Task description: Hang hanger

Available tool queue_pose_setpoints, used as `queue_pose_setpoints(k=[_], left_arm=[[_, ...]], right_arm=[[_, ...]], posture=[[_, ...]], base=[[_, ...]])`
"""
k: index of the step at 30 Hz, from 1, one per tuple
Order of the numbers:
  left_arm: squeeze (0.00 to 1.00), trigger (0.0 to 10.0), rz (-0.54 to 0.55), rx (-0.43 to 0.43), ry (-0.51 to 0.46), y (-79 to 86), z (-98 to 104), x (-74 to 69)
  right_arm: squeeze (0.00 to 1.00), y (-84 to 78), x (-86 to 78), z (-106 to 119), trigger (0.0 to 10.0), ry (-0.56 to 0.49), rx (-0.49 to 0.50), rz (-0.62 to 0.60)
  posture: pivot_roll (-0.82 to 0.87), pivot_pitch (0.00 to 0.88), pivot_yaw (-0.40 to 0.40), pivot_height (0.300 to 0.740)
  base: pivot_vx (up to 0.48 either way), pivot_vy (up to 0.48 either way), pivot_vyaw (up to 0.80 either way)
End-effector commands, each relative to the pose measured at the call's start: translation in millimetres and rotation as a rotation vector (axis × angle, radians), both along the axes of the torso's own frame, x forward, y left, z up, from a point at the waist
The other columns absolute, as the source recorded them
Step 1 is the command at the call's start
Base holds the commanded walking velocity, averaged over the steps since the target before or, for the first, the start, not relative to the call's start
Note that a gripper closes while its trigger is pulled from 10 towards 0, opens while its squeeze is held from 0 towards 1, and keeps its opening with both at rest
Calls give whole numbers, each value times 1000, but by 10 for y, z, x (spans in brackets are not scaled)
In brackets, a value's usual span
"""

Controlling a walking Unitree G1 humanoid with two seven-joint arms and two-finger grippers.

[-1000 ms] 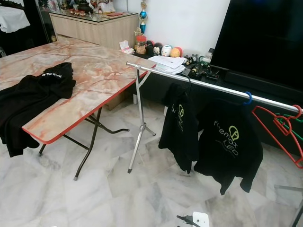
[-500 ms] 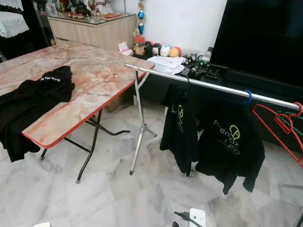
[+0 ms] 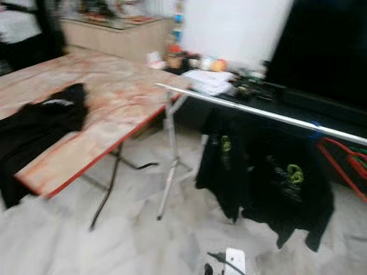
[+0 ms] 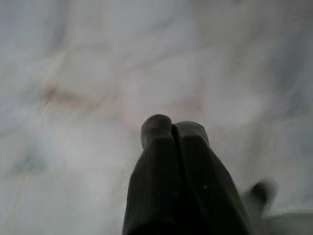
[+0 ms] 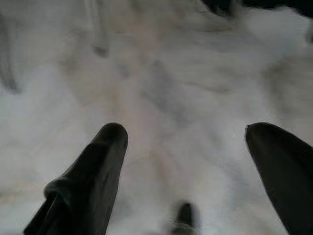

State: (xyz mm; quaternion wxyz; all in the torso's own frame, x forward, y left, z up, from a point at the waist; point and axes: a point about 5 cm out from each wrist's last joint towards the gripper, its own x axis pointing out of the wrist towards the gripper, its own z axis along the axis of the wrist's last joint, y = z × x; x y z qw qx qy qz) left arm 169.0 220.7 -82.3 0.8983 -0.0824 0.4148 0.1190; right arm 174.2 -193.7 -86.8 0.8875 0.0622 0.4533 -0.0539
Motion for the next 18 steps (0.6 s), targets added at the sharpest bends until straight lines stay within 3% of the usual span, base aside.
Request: queue_pose_setpoints(k=[1, 5, 18], left_arm=[[0, 10000, 17, 31, 33, 132, -30, -145], [0, 10000, 9, 29, 28, 120, -25, -128], [0, 10000, -15, 27, 27, 87, -22, -102]], right_arm=[[0, 130, 197, 82, 10000, -62, 28, 15], [0, 124, 187, 76, 10000, -57, 29, -3], [0, 116, 172, 69, 10000, -51, 37, -9]], posture=[[161, 5, -20, 740], [162, 9, -19, 740], [144, 0, -15, 740]], base=[[352, 0, 0], [356, 0, 0], [355, 0, -743]])
